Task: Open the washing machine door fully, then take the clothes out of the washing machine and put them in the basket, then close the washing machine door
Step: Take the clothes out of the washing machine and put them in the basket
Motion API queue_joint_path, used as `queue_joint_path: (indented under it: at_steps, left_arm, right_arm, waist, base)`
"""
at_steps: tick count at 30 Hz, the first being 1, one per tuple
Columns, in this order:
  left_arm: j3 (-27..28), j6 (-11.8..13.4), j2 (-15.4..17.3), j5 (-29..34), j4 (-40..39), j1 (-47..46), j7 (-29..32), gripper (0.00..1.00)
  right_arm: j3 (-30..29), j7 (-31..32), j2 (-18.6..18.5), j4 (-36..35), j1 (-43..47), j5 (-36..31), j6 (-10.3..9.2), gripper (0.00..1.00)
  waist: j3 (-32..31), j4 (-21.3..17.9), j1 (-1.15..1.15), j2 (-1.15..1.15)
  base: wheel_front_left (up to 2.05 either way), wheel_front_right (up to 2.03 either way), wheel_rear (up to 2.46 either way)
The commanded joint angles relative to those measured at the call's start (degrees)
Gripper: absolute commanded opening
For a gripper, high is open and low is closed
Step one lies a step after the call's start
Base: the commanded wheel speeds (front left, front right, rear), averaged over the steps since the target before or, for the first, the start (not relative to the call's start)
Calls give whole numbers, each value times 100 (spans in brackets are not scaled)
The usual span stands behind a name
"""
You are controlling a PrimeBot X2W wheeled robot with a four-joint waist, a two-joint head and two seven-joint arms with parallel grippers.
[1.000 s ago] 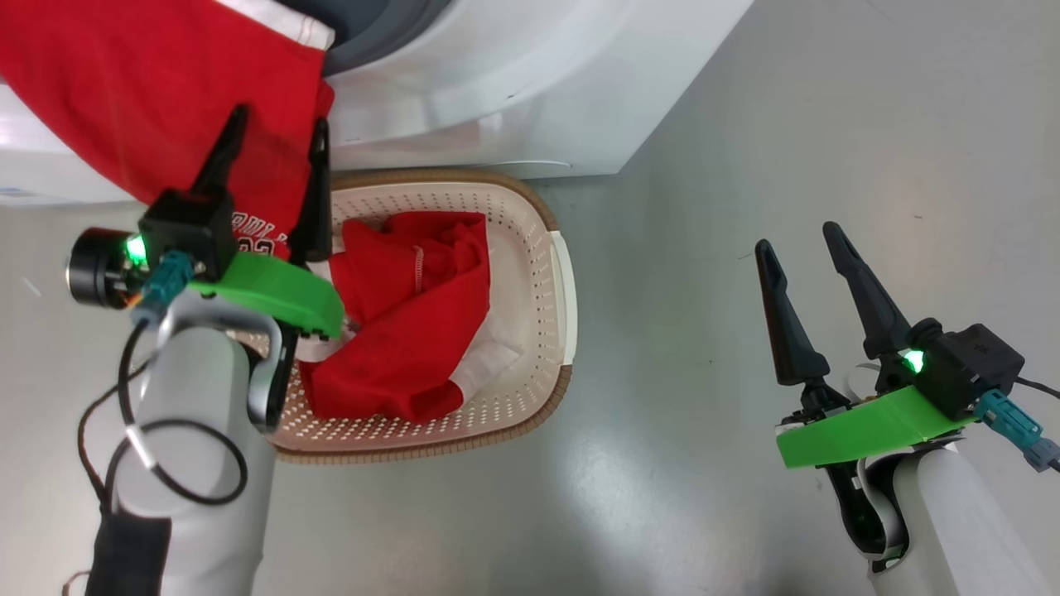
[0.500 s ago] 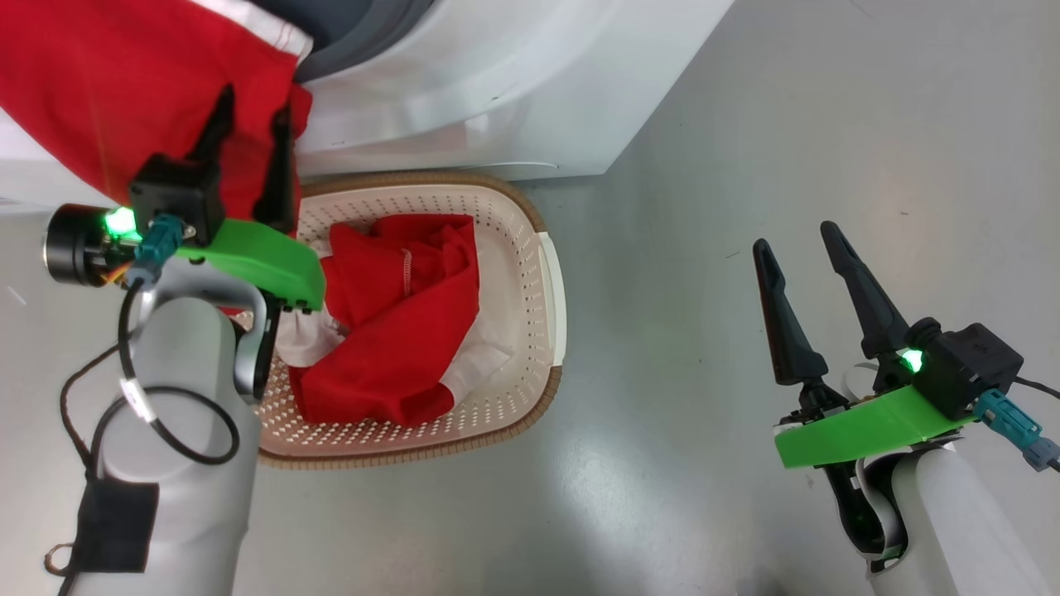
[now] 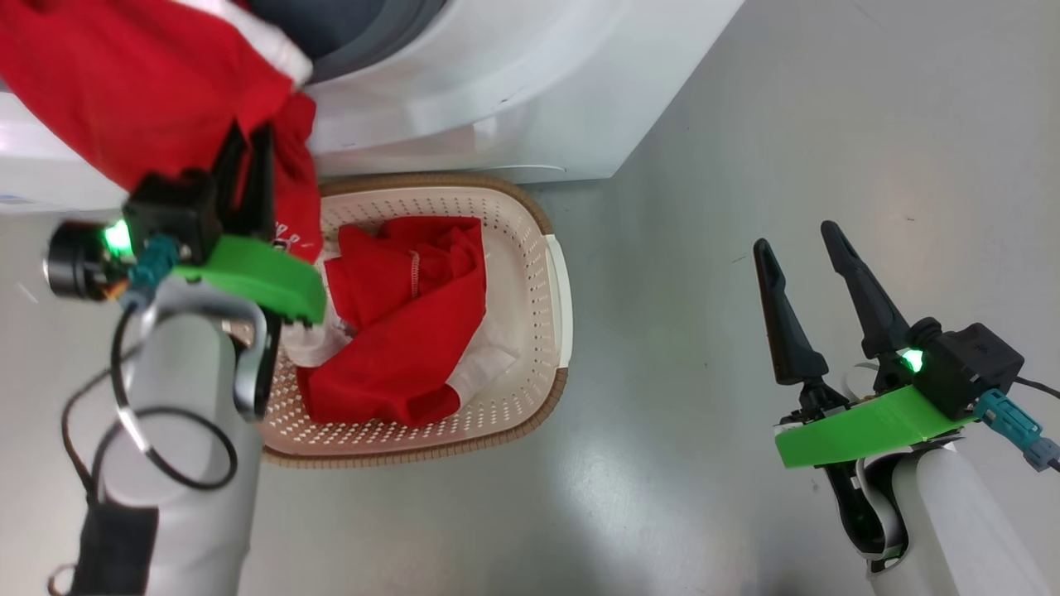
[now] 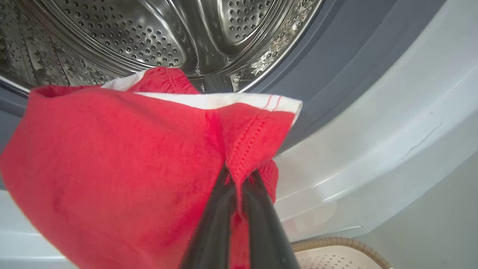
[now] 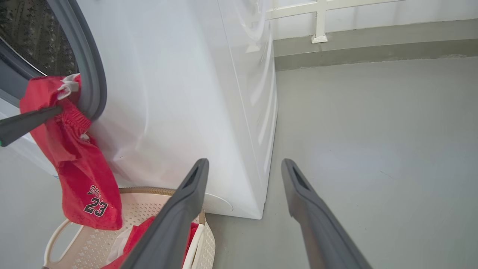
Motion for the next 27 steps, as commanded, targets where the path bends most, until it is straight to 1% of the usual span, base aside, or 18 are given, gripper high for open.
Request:
queue_joint_path:
  at_steps: [1, 12, 19, 27]
  left_arm:
    - [131, -3, 160, -87, -175, 287, -28, 0]
    - [-45, -90, 44, -179, -116, 907, -28, 0]
    - [-337, -175, 0, -262, 220, 1070, -28, 0]
    - [-643, -230, -13, -447, 741, 1021, -28, 0]
  right_arm:
    - [136, -36, 19, -135, 10, 26, 36, 100]
    - [127, -36, 19, -135, 12, 22, 36, 100]
    - [127, -36, 19, -152, -7, 20, 36, 100]
    - [137, -36, 19, -176, -54, 40, 36, 100]
  waist:
    - [-1, 6, 0, 0]
    - [-8, 28, 0, 0]
    - [48, 18, 0, 0]
    - [162, -29, 0, 0]
  base:
    - [0, 0, 0]
    - [0, 0, 0]
    - [0, 0, 0]
    - [0, 0, 0]
